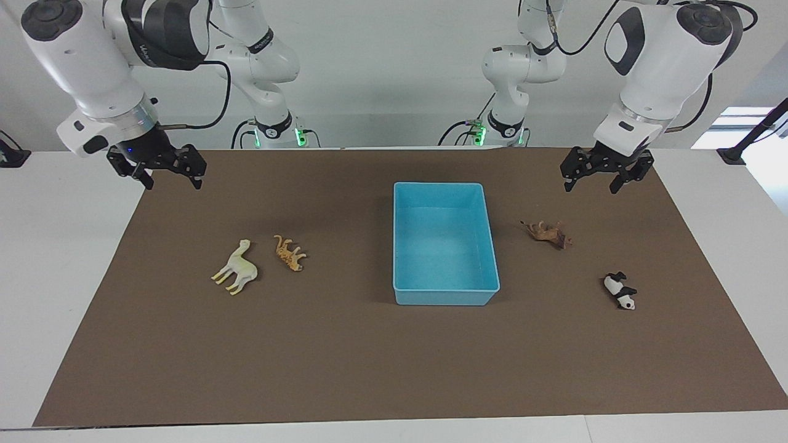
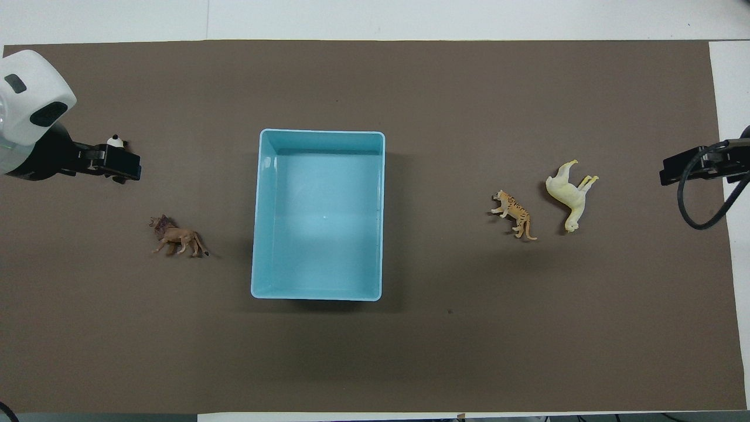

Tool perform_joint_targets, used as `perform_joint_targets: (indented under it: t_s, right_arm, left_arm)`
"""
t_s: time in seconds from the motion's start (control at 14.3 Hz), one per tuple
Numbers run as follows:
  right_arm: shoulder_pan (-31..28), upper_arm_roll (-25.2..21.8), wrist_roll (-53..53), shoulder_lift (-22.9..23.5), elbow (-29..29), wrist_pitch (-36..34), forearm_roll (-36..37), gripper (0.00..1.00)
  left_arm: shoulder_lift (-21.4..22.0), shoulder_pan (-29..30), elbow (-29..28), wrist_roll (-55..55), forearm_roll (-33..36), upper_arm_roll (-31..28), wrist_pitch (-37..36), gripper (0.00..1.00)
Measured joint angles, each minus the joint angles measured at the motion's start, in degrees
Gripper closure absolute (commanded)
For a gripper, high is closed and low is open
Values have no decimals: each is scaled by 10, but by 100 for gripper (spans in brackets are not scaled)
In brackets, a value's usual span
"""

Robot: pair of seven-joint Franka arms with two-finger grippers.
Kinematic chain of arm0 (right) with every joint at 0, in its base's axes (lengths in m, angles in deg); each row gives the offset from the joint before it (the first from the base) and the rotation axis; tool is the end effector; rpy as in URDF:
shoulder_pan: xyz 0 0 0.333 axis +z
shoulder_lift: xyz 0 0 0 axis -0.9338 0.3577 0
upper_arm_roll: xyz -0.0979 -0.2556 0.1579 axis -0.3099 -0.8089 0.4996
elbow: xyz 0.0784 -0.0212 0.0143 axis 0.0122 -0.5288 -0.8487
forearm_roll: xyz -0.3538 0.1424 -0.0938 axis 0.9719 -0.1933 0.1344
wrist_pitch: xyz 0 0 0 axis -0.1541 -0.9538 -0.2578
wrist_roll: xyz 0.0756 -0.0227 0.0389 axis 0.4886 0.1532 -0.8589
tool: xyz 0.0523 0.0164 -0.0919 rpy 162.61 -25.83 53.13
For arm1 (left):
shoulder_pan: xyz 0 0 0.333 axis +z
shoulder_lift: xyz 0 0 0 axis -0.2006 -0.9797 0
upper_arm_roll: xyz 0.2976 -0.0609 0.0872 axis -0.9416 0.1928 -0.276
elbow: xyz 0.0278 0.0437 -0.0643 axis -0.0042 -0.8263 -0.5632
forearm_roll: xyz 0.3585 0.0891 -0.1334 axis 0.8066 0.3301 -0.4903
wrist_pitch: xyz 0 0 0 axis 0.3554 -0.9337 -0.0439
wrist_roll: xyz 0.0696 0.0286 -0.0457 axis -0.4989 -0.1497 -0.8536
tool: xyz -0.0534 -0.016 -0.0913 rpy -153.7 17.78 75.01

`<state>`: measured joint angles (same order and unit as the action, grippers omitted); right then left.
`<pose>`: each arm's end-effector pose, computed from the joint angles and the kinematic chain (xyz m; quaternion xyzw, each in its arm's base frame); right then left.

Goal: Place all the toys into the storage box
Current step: 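Reach the brown lion with the left gripper while the right gripper reaches the horse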

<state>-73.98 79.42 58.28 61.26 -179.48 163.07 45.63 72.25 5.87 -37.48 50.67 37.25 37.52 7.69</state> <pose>0.5602 -0.0420 0.5835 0.9996 -0.0016 -0.0257 0.0137 0.5665 -0.0730 0.5884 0.9971 -0.0761 0.0057 0.0018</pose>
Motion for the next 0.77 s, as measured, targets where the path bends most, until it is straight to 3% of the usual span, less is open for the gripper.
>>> perform_joint_targets:
  t_s: [0.42,0.63,0.77]
  right_arm:
    - [0,0,0,0,0,0,0,0]
    - [0,0,-7,-1,-8,2,0,0]
    - [1,1,-27,-6,-37,42,0,0]
  left_arm:
    - [5,3,-22,-1,0,-4,10,0]
    - [36,24,-125,-10,-1,-8,115,0]
    - [45,28,-193,-50,-2,-9,187,0]
